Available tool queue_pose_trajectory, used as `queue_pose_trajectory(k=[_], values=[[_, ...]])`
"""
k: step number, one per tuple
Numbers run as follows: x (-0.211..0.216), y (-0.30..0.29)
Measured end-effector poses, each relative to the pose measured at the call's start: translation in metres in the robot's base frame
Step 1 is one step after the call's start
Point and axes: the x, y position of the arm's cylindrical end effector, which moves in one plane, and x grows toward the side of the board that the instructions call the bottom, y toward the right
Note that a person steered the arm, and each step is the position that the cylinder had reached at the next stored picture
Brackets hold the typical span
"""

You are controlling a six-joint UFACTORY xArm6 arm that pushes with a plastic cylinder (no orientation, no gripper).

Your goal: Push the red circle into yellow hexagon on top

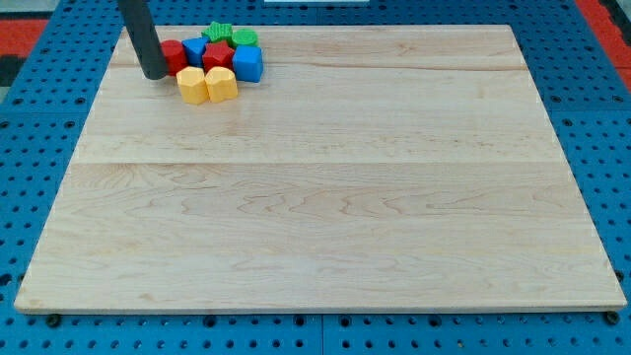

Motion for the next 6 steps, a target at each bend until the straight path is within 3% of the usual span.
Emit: queue_pose_trajectory(k=[3, 4, 5, 6], values=[[-0.016, -0.051], [-0.069, -0.035], [-0.078, -0.008], [-0.057, -0.005]])
